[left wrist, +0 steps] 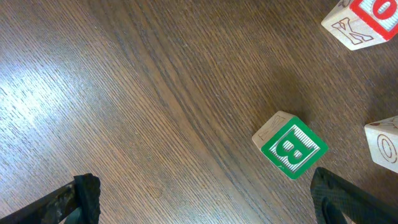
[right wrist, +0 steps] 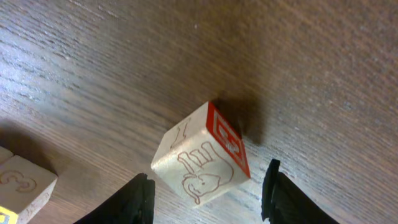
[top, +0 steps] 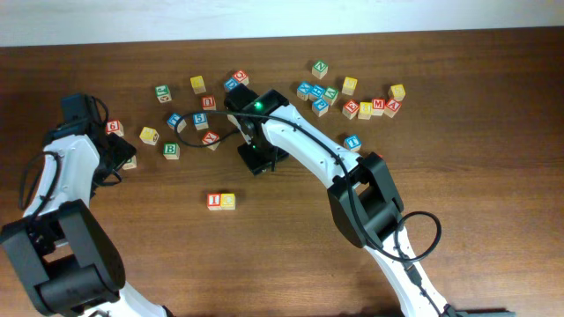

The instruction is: Spell out ICRA

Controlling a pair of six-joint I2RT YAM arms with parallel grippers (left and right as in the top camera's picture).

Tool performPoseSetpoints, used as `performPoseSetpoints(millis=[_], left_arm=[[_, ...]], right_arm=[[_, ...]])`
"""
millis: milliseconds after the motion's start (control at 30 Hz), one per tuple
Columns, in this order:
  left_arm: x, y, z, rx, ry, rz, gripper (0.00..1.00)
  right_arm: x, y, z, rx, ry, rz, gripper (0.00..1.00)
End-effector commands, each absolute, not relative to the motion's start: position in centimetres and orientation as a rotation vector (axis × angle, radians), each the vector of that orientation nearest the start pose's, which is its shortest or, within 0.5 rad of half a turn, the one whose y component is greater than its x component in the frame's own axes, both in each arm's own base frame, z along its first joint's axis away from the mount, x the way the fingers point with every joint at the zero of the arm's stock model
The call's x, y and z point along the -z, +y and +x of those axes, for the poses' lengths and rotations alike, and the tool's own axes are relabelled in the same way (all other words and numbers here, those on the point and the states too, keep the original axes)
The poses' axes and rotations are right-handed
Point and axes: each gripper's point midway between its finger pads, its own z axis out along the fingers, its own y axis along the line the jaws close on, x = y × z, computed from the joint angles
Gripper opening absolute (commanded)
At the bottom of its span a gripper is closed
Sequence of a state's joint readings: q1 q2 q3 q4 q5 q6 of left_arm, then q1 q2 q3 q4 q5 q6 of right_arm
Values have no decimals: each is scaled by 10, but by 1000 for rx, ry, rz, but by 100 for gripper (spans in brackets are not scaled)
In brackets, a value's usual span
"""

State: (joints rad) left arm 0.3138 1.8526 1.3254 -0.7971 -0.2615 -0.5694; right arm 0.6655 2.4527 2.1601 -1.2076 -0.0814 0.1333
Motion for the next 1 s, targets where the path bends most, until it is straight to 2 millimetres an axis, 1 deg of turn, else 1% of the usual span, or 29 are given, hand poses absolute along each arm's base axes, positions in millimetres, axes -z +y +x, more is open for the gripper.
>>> performPoseSetpoints(millis=[0, 67, 167, 200, 333, 367, 400, 467, 567, 633, 667, 700, 767, 800, 900, 967], left_arm=[[-70, 165, 360, -326, 2534, -1260, 100], [-70, 165, 360, -326, 2534, -1260, 99], [-70, 165, 360, -326, 2534, -1260, 99], [-70, 165, 360, -326, 2534, -1260, 100], [-70, 165, 360, -326, 2534, -1260, 99], [-70, 165, 360, -326, 2534, -1260, 99], [-70, 165, 360, -326, 2534, -1260, 99], [-70, 165, 360, -326, 2534, -1260, 99], [-70, 165, 360, -326, 2534, -1260, 99], [-70, 165, 360, -326, 2534, -1260, 100], [-70, 165, 360, -326, 2534, -1260, 99], [-70, 165, 360, -326, 2534, -1260, 99], [-70, 165, 360, -326, 2534, -1260, 99], [-70, 165, 360, -326, 2534, -1260, 99], [-70, 165, 360, -326, 2534, -1260, 99], [-70, 165, 360, -326, 2534, -1260, 99]], right_arm=[[-25, 323, 384, -193, 2966, -829, 38], [-25, 324, 385, -197, 2961, -827, 32], [-25, 324, 385, -197, 2968, -805, 32], [-25, 324, 385, -198, 2978, -770, 33], [-25, 327, 383, -232, 3050, -519, 33], [-26, 330, 380, -264, 3063, -498, 34], [-27, 336, 376, -323, 3075, -506, 39], [-28, 342, 371, -378, 3086, -516, 43], [-28, 343, 371, -377, 3084, -524, 46], [-28, 342, 370, -373, 3086, -530, 53], [-28, 341, 371, -366, 3082, -544, 56], [-26, 333, 372, -299, 3076, -579, 64], [-24, 320, 373, -203, 3083, -582, 69], [-24, 317, 372, -189, 3088, -605, 72], [-24, 316, 373, -191, 3065, -694, 75], [-26, 317, 372, -203, 3061, -706, 76]])
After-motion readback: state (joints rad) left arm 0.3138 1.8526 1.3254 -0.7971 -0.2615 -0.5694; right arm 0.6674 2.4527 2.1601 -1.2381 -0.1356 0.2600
